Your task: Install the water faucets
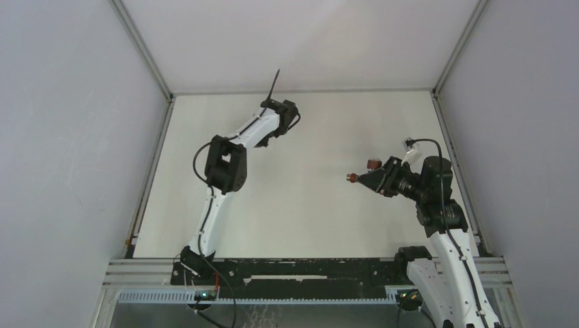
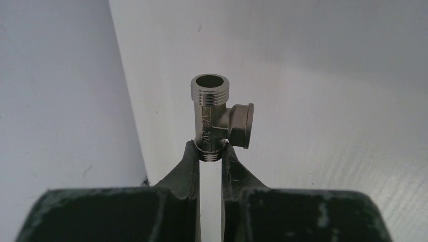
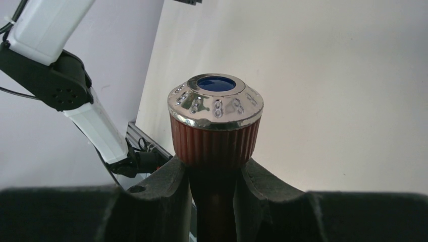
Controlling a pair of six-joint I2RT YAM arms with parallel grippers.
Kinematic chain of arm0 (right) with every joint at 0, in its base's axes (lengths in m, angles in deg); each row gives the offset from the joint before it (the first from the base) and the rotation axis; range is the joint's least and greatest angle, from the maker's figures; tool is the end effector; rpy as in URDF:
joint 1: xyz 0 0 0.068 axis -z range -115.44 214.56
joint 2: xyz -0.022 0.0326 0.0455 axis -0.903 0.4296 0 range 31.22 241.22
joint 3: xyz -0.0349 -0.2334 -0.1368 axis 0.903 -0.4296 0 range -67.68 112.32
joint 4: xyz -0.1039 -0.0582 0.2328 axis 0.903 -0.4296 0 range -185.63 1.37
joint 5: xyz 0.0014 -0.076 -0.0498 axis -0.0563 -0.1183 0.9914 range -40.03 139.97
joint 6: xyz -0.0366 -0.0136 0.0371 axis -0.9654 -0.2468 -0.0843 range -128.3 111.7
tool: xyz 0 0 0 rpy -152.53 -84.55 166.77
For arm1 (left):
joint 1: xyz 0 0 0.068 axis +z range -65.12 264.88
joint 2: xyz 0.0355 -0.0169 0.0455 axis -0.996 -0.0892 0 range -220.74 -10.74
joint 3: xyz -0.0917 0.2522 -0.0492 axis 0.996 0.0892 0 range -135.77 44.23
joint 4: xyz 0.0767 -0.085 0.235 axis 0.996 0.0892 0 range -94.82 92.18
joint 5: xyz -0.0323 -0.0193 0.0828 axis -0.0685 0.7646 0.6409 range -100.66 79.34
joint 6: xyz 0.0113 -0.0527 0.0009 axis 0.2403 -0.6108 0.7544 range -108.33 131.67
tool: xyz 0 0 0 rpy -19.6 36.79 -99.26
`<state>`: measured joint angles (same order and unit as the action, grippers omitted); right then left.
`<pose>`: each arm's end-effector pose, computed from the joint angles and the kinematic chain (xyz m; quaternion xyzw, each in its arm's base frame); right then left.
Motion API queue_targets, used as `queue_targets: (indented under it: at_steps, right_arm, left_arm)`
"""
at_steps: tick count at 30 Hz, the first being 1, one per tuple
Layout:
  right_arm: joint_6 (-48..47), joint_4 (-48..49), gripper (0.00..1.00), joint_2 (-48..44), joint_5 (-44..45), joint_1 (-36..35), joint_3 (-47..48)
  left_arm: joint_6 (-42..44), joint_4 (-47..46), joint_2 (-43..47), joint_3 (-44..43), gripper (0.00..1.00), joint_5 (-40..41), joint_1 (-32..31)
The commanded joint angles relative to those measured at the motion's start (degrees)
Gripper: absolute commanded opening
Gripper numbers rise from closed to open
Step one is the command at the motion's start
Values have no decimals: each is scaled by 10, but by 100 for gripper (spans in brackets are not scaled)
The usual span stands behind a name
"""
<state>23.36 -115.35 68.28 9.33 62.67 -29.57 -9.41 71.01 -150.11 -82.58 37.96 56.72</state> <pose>0.1434 0.0279 0.2934 0.0253 0.8147 0.4255 0.3931 0.4315 -0.2008 0.1931 0.0505 0.9099 0.3688 0.1831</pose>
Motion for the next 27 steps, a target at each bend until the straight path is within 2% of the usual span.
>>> queue_targets:
  at_steps: [1, 9, 15, 27]
  right_arm:
    - [0, 17, 0, -6, -7, 6, 27]
    - [3, 25, 0, 1, -11, 6, 27]
    - [5, 27, 0, 4, -14, 6, 27]
    - [11, 38, 0, 6, -20, 6, 27]
  left_arm:
    - [-29, 51, -6, 23, 0, 104, -19]
    - [-57, 61, 8, 143, 0, 153, -42]
    - [-82, 62, 27, 205, 0, 155, -46]
    - [-113, 66, 9, 238, 0, 116, -74]
